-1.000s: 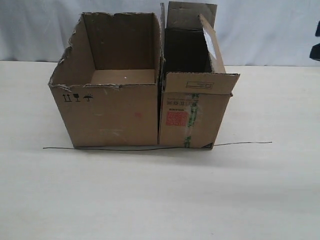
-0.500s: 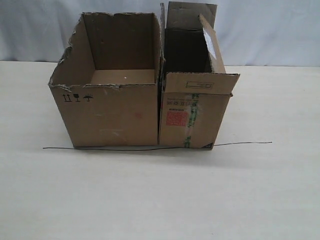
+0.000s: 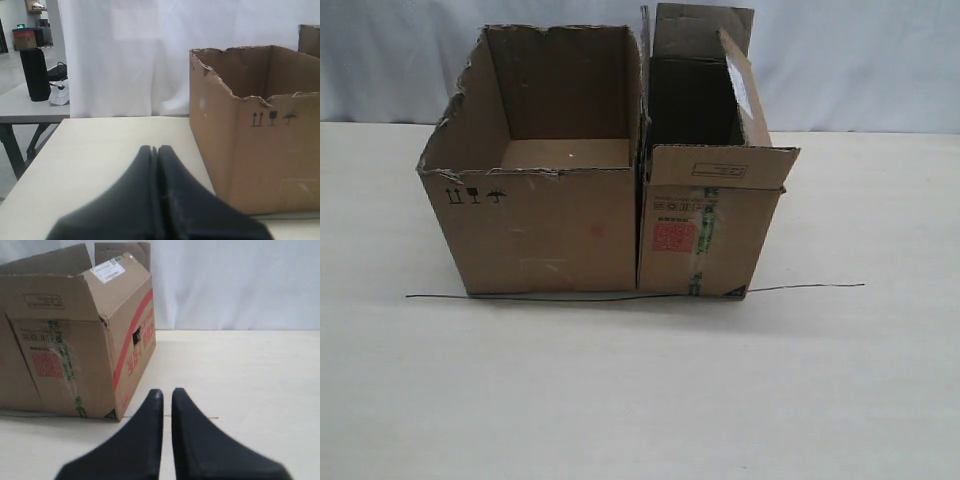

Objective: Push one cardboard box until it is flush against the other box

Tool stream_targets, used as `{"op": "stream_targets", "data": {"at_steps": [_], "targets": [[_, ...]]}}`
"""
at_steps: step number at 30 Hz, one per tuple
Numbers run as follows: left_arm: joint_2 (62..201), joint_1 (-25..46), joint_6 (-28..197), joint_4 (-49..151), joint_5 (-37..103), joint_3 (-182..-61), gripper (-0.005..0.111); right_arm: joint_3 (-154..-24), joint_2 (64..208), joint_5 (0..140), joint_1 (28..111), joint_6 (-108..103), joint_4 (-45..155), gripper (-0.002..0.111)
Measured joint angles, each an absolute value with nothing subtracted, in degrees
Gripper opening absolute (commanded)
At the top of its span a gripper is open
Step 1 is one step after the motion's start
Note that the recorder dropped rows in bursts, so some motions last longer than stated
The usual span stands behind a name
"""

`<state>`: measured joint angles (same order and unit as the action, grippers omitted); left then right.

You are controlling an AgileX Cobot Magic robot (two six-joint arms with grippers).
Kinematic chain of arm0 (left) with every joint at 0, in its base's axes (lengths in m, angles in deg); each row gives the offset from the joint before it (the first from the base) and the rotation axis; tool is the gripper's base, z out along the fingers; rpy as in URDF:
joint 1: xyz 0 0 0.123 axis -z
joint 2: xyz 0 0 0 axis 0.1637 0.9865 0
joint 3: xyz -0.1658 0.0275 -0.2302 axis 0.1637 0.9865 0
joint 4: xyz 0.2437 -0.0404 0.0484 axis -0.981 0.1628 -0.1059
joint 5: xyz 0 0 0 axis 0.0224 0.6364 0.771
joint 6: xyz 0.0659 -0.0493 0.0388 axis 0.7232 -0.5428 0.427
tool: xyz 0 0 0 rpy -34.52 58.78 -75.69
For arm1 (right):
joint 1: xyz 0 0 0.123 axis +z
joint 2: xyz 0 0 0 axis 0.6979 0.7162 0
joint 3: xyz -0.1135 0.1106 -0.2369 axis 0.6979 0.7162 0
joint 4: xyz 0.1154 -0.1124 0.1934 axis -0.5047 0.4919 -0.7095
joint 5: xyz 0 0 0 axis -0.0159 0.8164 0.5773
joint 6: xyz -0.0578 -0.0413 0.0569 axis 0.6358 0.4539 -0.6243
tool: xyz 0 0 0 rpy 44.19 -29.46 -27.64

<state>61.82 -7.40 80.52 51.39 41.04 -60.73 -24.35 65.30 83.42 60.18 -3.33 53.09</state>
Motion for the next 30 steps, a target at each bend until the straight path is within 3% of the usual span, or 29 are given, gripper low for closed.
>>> {"op": "stream_targets", "data": {"at_steps": [18,26,30], "targets": [[61.82,-7.4,80.52,51.39,41.04,-60.73,0.0,-23.95,64.21,86.66,59.47,-14.39,60.14,0.005],[61.82,-7.4,80.52,51.39,41.04,-60.73,0.0,-23.95,64.21,86.66,40.56,-14.62,56.14,0.005],[61.82,-7.4,80.52,51.39,41.04,-60.73,0.0,-23.95,64.21,86.66,38.14,-14.72,55.9,0.005]]}}
